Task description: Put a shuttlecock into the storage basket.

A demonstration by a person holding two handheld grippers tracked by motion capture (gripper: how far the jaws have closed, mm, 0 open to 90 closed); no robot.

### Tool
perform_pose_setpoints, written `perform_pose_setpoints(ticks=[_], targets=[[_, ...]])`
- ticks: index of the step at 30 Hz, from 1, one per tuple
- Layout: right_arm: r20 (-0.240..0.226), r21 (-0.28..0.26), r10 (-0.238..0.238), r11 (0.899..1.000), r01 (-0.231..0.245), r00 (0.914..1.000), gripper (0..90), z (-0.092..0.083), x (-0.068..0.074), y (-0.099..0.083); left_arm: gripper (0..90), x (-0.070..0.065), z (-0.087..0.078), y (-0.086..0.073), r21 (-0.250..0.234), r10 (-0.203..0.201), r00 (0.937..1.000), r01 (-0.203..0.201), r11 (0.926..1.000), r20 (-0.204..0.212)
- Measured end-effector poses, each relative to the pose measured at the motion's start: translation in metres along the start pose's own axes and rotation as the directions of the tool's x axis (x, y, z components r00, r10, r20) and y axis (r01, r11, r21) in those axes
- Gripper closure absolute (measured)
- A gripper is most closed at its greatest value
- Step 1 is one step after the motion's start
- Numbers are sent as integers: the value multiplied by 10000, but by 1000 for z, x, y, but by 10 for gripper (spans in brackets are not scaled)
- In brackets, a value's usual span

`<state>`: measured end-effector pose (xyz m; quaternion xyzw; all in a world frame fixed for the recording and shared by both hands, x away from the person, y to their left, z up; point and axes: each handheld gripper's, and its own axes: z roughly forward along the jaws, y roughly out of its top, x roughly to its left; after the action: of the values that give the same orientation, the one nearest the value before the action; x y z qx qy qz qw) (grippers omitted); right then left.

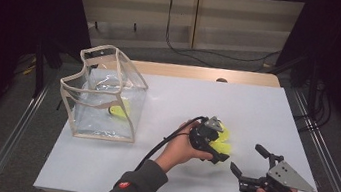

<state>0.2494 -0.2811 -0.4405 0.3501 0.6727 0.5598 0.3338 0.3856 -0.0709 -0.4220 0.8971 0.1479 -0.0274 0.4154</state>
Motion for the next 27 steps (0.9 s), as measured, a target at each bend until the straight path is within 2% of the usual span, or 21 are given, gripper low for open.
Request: perform_pose_setpoints(ticks=[5, 13, 27], targets=[[-5, -4, -50, 10000, 50, 10000, 30, 1, 0, 0, 218, -1, 0, 0, -86, -52, 9999, 51, 10000, -117], [-40, 6, -24, 10000, 24, 10000, 30, 0, 0, 0, 245, -1, 0, -1, 176, -53, 9997, 58, 9998, -253], [-32, 10, -56, 10000, 56, 10000, 30, 1, 1, 0, 362, 3, -11, -12, 388, -278, 9988, 293, 9988, -394]])
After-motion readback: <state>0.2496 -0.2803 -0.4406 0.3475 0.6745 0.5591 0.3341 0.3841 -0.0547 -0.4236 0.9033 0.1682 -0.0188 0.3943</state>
